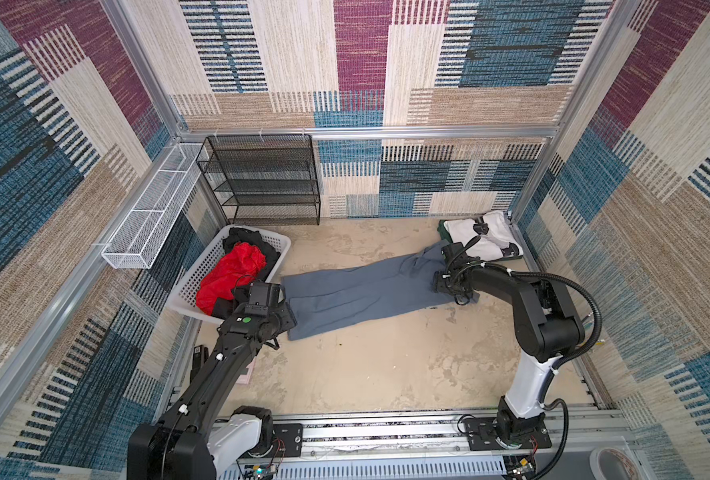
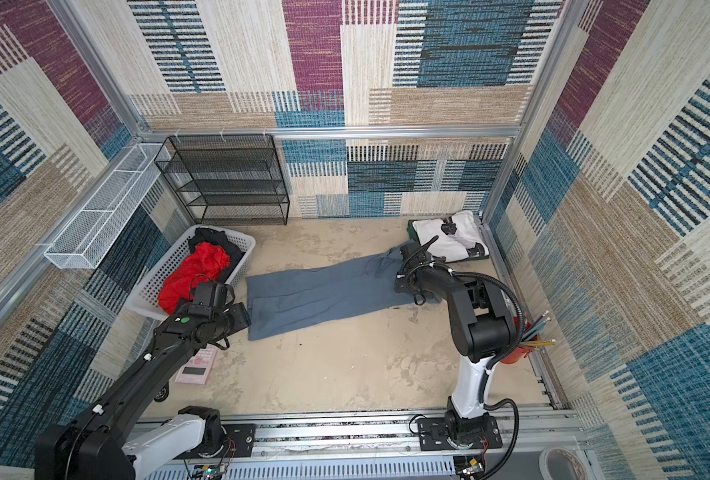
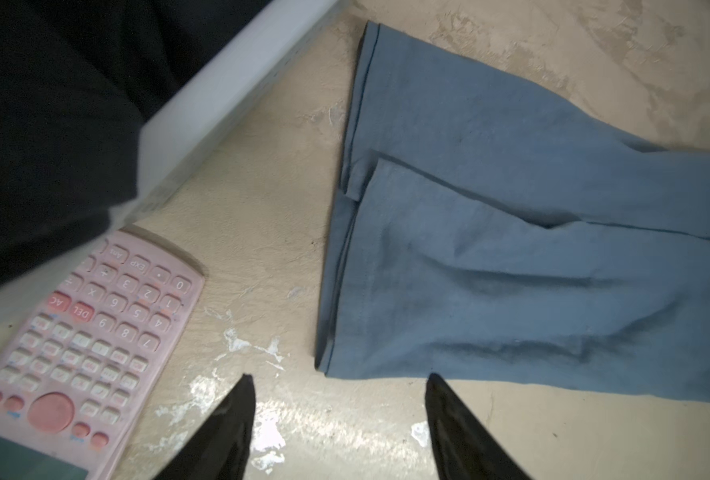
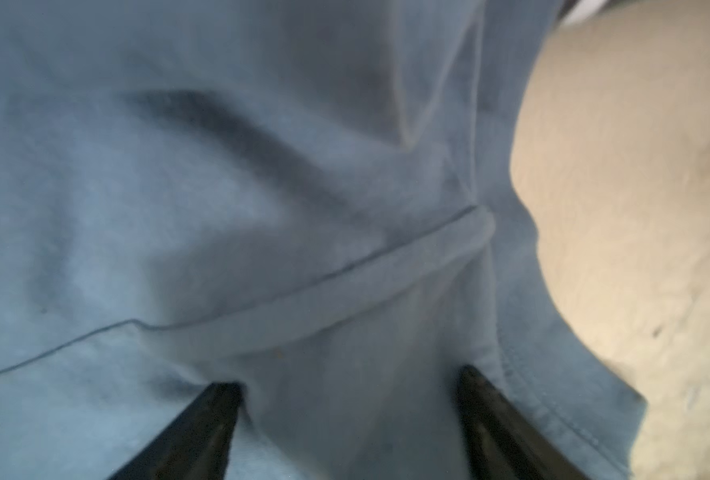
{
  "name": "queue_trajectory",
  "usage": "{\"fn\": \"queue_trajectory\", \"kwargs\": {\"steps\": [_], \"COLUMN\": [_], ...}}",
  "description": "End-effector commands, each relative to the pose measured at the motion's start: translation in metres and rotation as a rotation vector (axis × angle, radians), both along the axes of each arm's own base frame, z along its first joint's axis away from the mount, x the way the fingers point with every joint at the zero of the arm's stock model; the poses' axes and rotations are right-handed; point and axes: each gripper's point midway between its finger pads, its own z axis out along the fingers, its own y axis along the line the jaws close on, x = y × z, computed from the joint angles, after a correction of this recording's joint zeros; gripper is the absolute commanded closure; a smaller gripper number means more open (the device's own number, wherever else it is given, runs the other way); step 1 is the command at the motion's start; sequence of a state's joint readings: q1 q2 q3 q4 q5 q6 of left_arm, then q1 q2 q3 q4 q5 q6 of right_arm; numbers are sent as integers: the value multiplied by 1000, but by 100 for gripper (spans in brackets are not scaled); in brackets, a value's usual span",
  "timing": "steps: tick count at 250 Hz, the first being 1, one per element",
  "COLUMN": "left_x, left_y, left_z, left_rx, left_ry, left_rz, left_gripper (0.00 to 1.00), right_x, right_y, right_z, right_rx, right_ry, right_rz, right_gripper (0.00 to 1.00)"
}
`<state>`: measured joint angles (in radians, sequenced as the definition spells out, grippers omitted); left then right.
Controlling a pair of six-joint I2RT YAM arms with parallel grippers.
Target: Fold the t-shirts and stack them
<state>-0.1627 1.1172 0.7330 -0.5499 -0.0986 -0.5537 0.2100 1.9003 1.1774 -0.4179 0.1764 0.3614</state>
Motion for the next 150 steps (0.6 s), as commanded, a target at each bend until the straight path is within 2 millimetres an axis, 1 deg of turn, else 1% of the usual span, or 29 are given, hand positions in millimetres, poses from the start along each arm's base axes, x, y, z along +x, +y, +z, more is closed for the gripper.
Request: {"fn": "queue_trajectory", "kwargs": {"steps": [1,13,28,40,56,67,74,108,129,150], "left_x": [20,30,41,49,59,62,63,58,49,39], "left_y": [-11,-9,-6,-8,-11,-13,-15,-16,-16,-17], "left_z": [-8,-18,-29,-32,-33,-35,-36,-52,-65,-74], "left_rx": [-2,26,63,83,97,107,110,144,154,167], "left_ry": [-6,4,34,65,75,70,72,127,177,216], "left_rz": [-50,-49,-42,-56,-72,-79,-85,-103,-114,-127], "left_gripper": [33,32,31,31,30,30,30,30,30,31], "right_x": [-1,3,8,12,16,20,22,39,55,74], "right_y": [5,8,12,18,24,31,35,60,68,74], "right_z": [-12,-14,-17,-20,-22,-19,-21,-19,-19,-18], "right_rx": [15,25,39,50,44,37,34,45,34,14], "right_ry": [30,24,26,34,33,23,25,8,-2,-16], "right_rz": [29,36,47,65,92,116,131,210,241,270], "right_gripper": [34,35,37,40,41,42,42,42,42,42]}}
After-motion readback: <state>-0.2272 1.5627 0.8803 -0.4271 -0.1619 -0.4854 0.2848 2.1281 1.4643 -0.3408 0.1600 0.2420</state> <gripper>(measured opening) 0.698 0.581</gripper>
